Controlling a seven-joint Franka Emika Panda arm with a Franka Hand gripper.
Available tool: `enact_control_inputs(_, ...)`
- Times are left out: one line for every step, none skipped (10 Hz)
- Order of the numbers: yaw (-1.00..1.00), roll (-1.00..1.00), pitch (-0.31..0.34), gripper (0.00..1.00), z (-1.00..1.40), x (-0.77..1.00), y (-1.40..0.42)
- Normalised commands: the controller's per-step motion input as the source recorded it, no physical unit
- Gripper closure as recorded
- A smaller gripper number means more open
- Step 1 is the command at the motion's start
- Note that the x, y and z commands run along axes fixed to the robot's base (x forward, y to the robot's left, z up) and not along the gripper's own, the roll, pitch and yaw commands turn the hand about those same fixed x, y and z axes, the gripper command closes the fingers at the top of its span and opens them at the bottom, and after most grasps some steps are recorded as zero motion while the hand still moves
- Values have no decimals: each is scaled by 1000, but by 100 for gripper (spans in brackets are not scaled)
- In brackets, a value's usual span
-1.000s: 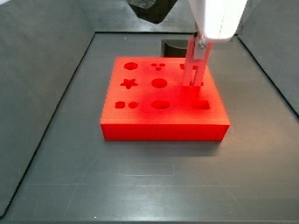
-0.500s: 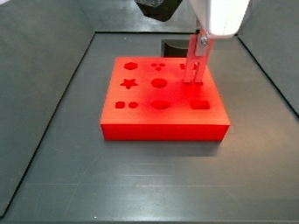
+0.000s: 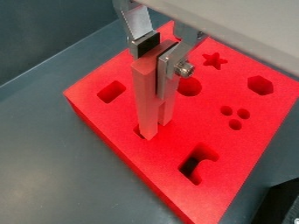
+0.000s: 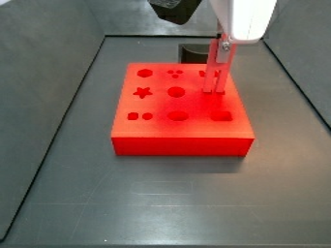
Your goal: Insert the double-square object.
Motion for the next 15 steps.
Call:
enact_control_inputs(0, 0, 0, 100, 0, 117, -69)
enact_control_inputs(0, 0, 0, 100, 0, 166, -117)
enact_control_inputs(0, 0, 0, 100, -23, 174, -77)
enact_control_inputs(0, 0, 0, 100, -83, 100, 0)
enact_control_inputs(0, 0, 0, 100, -109, 60, 0)
enact_control_inputs(0, 0, 0, 100, -143, 0, 0)
enact_control_inputs(0, 0, 0, 100, -77, -69, 0)
enact_control_inputs(0, 13, 0, 100, -26, -37, -83)
enact_control_inputs(0, 19, 0, 100, -34, -37, -131)
enact_control_inputs(0, 0, 0, 100, -77, -111, 0)
enact_control_inputs(0, 0, 0, 100, -100, -114, 0)
enact_control_inputs(0, 0, 0, 100, -111, -97, 0)
enact_control_inputs(0, 6, 0, 100, -126, -80, 11)
enact_control_inputs(0, 0, 0, 100, -111, 0, 0)
enact_control_inputs(31, 0, 0, 100, -197, 203, -20)
